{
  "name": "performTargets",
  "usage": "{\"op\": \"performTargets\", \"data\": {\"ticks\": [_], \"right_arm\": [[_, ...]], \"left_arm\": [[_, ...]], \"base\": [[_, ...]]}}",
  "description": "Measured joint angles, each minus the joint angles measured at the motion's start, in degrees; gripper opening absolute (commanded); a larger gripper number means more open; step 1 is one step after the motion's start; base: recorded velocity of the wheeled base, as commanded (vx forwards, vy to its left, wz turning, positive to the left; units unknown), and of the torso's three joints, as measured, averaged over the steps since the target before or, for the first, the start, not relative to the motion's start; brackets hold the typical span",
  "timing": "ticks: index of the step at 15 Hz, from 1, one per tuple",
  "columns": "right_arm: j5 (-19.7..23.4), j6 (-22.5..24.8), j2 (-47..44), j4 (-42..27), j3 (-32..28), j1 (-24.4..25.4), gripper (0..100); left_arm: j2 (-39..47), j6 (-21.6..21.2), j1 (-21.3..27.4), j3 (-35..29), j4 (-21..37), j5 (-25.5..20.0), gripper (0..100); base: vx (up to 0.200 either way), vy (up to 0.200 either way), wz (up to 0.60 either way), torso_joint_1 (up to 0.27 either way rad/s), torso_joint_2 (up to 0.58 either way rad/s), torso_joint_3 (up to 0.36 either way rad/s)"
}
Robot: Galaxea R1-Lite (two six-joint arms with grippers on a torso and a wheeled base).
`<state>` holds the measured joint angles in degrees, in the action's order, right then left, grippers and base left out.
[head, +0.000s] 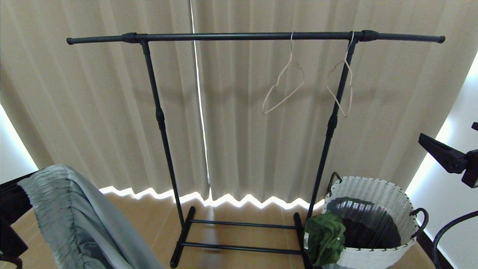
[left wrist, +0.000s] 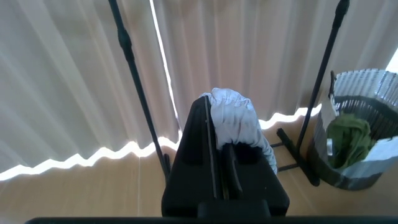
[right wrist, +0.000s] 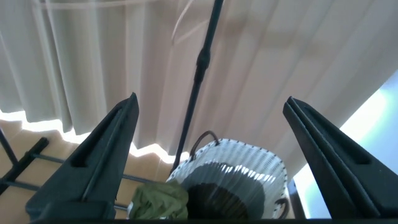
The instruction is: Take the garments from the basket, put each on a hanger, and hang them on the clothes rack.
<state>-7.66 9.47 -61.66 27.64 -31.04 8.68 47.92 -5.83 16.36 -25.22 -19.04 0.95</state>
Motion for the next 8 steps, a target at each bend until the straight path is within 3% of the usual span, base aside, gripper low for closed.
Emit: {"op": "performTargets", "data": {"ticks": [6, 8], "right_arm": [[0.0, 0.1, -0.4, 0.3, -0.2, -0.7, 100], [0.1, 0.1, -0.4, 0.1, -0.2, -0.7, 100]], "left_arm": [[1.7, -0.4, 0.0, -1.2, -0.5, -0.1, 0], [2.5, -0.5, 0.0, -1.5, -3.6, -0.1, 0]], "base": [[0.0, 0.0, 0.0, 0.171, -0.48, -0.298], [0.0, 0.0, 0.0, 0.2, -0.49, -0.293]]}}
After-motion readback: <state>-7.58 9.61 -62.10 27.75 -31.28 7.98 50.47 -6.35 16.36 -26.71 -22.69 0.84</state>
